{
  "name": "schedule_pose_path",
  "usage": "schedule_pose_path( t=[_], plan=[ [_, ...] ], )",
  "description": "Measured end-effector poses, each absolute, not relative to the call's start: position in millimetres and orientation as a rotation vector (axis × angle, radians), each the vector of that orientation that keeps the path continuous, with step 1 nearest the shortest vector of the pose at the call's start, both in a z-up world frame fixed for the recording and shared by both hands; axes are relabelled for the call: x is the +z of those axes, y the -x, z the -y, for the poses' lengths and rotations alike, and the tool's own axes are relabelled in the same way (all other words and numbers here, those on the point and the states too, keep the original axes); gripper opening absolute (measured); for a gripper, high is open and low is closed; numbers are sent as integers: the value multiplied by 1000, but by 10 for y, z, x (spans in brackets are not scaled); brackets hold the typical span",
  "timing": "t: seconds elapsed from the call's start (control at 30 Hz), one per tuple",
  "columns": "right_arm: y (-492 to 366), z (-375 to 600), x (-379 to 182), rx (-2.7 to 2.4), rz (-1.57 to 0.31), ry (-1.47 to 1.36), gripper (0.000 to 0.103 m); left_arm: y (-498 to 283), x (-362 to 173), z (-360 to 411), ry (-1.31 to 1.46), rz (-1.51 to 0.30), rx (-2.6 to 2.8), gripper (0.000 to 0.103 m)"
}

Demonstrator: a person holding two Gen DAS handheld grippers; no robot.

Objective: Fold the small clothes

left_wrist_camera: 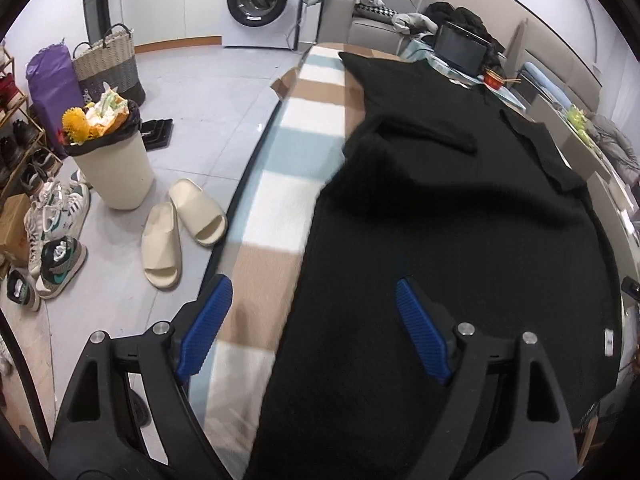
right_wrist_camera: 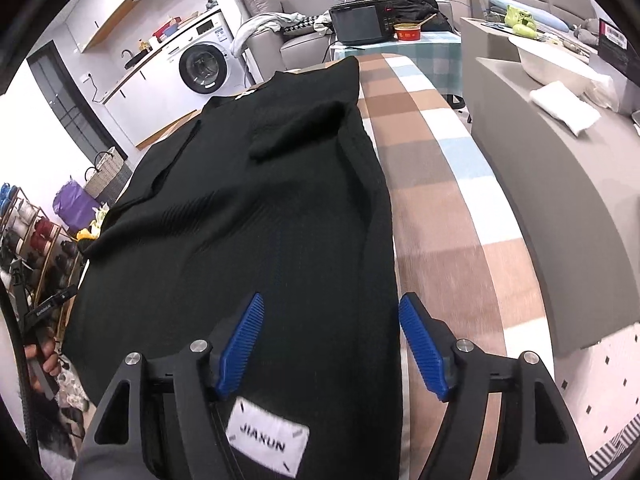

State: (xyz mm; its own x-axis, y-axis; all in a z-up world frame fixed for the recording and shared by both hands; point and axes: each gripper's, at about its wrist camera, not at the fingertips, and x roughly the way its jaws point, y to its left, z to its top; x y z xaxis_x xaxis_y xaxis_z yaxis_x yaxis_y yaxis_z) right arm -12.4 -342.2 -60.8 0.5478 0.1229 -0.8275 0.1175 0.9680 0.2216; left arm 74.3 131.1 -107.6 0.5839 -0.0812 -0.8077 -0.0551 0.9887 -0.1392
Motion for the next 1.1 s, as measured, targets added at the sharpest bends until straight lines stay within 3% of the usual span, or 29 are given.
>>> schedule_pose_path(
  t=[0.1, 0.27, 0.3, 0.37, 0.4, 0.43, 0.47, 0.5, 0.8, 0.87, 0.93, 1.0, 1.1],
  plan=[
    [211, 3425, -623, 16, -997, -268, 72, -636, -1117, -1249, 131, -946, -32, 82],
    [370, 3410, -710, 3, -1010, -252, 69, -664, -1203, -1121, 105, -955, -20, 66],
    [383, 3411, -724, 0, -1011, -249, 67, -679, -1214, -1080, 82, -956, -8, 59],
    [397, 3405, -753, -6, -1013, -231, 60, -679, -1207, -1000, 53, -936, -20, 35],
    [396, 3400, -768, -11, -1015, -219, 49, -670, -1197, -967, 59, -935, -38, 16],
    [385, 3393, -788, -15, -1020, -204, 31, -681, -1187, -942, 54, -935, -40, 7],
    [374, 3381, -801, -20, -1019, -182, 22, -684, -1173, -915, 45, -932, -32, 7],
    [365, 3365, -804, -21, -1017, -160, 4, -664, -1152, -905, 41, -922, -24, 7],
    [232, 3585, -478, -64, -867, -254, 3, -169, -910, -913, 83, -895, -104, 9],
    [198, 3596, -527, -53, -900, -244, 9, -109, -940, -904, 59, -903, -91, 16],
    [185, 3619, -604, -24, -941, -253, 26, -104, -989, -929, 66, -906, -66, 43],
    [209, 3642, -656, -17, -950, -258, 44, -117, -1030, -972, 98, -906, -51, 51],
    [271, 3653, -713, -9, -962, -250, 46, -206, -1101, -960, 107, -932, -47, 51]
  ],
)
